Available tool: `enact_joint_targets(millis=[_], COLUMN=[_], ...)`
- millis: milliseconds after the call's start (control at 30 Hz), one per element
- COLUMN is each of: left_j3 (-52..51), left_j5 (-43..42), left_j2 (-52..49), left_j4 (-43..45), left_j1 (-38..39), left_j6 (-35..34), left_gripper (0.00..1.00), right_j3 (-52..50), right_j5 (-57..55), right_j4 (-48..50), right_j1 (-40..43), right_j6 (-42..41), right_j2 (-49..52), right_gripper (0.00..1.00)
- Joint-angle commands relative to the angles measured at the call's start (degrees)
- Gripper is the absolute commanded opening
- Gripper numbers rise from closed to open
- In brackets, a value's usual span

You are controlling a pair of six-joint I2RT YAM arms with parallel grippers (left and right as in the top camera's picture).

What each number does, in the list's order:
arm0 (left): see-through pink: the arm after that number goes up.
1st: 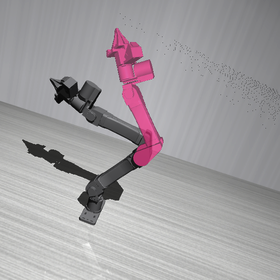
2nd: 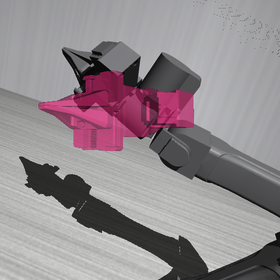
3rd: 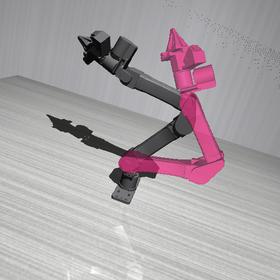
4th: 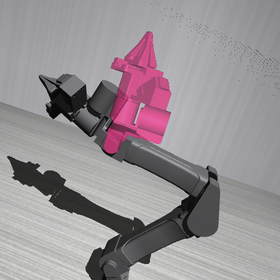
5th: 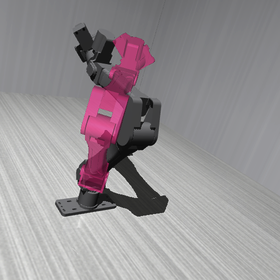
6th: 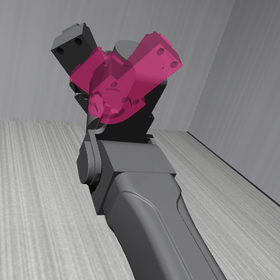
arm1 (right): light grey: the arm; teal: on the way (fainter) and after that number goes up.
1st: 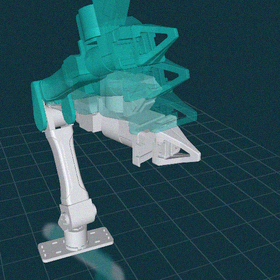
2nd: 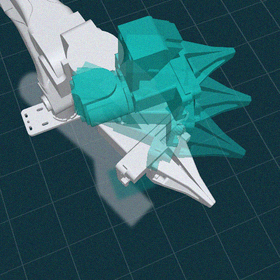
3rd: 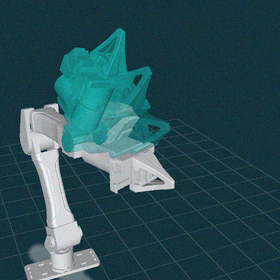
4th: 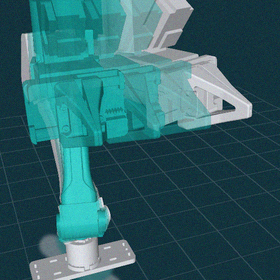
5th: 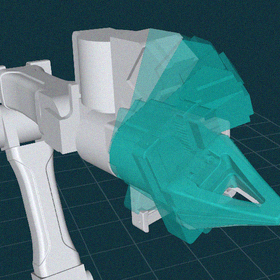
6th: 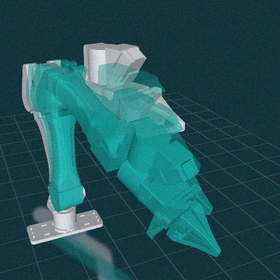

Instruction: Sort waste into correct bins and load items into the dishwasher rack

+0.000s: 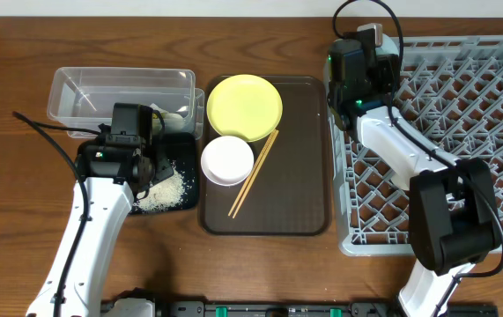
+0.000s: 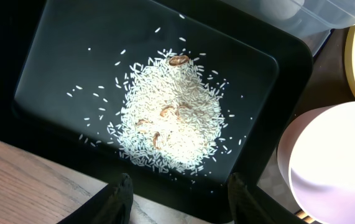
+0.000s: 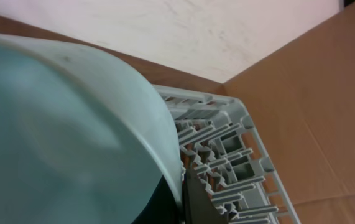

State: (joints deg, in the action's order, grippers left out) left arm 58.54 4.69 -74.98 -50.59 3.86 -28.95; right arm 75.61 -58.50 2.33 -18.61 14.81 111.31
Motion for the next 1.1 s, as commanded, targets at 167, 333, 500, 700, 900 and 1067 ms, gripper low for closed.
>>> enact_joint_targets(millis=[167, 333, 500, 700, 900, 1067], left_j3=[0.57, 0.55, 0.57, 0.57, 0.57, 0.57], left_j5=[0.26, 0.28, 0.28, 0.28, 0.28, 0.28], left_j2=[0.39, 0.39, 0.39, 0.39, 0.39, 0.39], left_j4=[-0.48, -0.42, -0.39, -0.46, -0.46, -0.46], left_j1=[-0.26, -0.26, -0.26, -0.26, -0.26, -0.26], left_j6=[-0.74, -0.72, -0.74, -0.74, -0.74, -0.74], left_gripper=[0.52, 0.52, 0.52, 0.52, 0.52, 0.52], right_j3=[-0.24, -0.26, -0.33, -0.35, -0.35, -0.35], right_j5=[-8.13, -7.98, -7.91, -5.05, -4.44, -4.44], right_j4=[11.65, 9.11, 5.40, -2.12, -8.28, -12.15], right_j1=[-0.09, -0.13, -0.35, -1.11, -3.39, -5.86], right_j6=[8.09, 7.91, 5.73, -2.19, -6.23, -6.64], right_j2=[1.57, 1.99, 2.93, 3.17, 3.06, 2.10], right_gripper=[0.01, 0.01, 0.01, 0.01, 0.01, 0.12])
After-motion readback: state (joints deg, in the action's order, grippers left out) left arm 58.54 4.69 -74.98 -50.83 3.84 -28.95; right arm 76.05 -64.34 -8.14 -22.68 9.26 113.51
